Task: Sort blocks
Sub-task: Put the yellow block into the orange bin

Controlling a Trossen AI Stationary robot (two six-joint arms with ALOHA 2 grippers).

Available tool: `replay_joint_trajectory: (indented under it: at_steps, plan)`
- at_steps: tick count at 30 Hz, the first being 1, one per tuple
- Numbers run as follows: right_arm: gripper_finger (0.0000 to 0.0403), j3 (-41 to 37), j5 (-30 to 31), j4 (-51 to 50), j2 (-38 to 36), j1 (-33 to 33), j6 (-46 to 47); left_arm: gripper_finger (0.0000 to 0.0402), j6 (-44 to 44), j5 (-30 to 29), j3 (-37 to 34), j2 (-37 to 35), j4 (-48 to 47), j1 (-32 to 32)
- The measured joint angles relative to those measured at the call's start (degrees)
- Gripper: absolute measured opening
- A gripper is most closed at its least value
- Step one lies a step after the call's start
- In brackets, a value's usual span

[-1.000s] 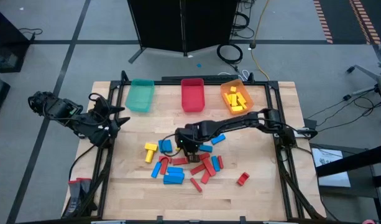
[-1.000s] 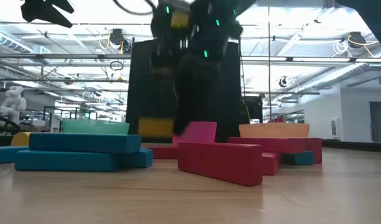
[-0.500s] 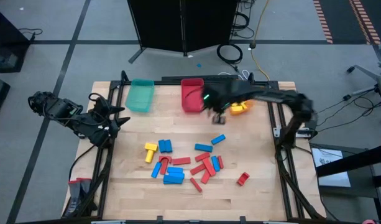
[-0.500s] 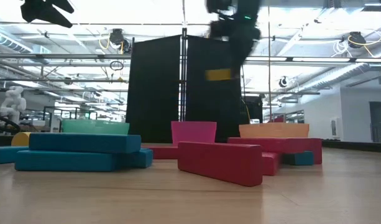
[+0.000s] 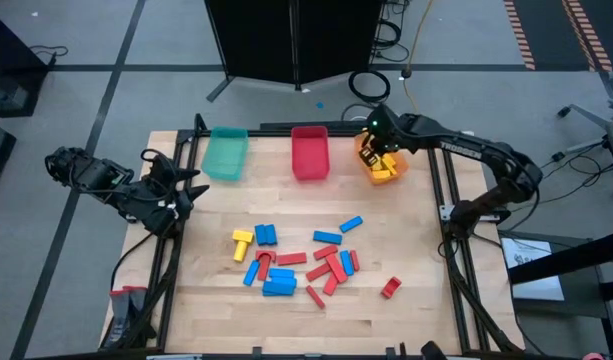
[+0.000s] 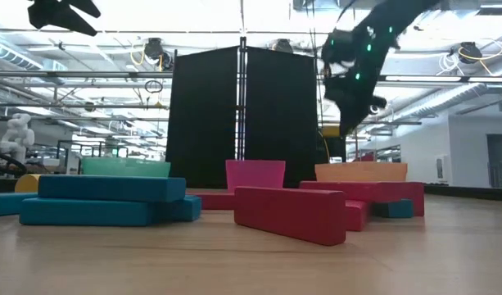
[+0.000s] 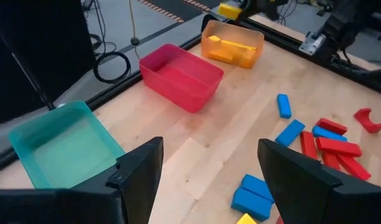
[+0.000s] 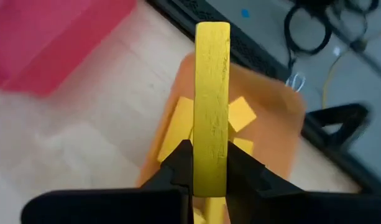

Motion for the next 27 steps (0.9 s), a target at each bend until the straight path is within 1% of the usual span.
replay_joint_trajectory:
  at_steps: [2, 6, 9, 16, 20, 24, 27]
  plan:
    - [0.0038, -1.7, -0.2, 1.6, 1.4, -1.0, 2.3, 0.0267, -1.4, 0.0, 0.0, 0.0, 0.0, 0.0]
    - [0.0038, -3.6, -2.8, 2.3, 3.6, -2.0, 2.6, 0.0267, -1.6, 0.2, 0.0, 0.0, 0.0, 0.0]
    - [0.0038, -5.1, -3.1, 2.5, 4.6, -2.0, 2.6, 0.0267, -1.6, 0.2, 0.0, 0.1, 0.0, 0.0]
    - [0.0038, -5.2, -6.0, 6.8, 6.7, -2.7, 1.7, 0.0267, -1.4, -0.1, 0.0, 0.1, -0.1, 0.0]
    - [0.0038, -5.2, -7.5, 9.3, 9.0, -3.8, 3.2, 0.0267, -1.1, -0.5, 0.0, 0.1, -0.1, 0.0]
    - [0.0038, -5.2, -9.2, 9.7, 11.6, -4.2, 3.6, 0.0267, -1.2, -0.4, 0.0, 0.1, -0.1, 0.0]
    - [0.004, -5.1, -9.4, 9.8, 12.4, -4.2, 3.5, 0.0267, -1.2, -0.2, 0.0, 0.1, -0.1, 0.0]
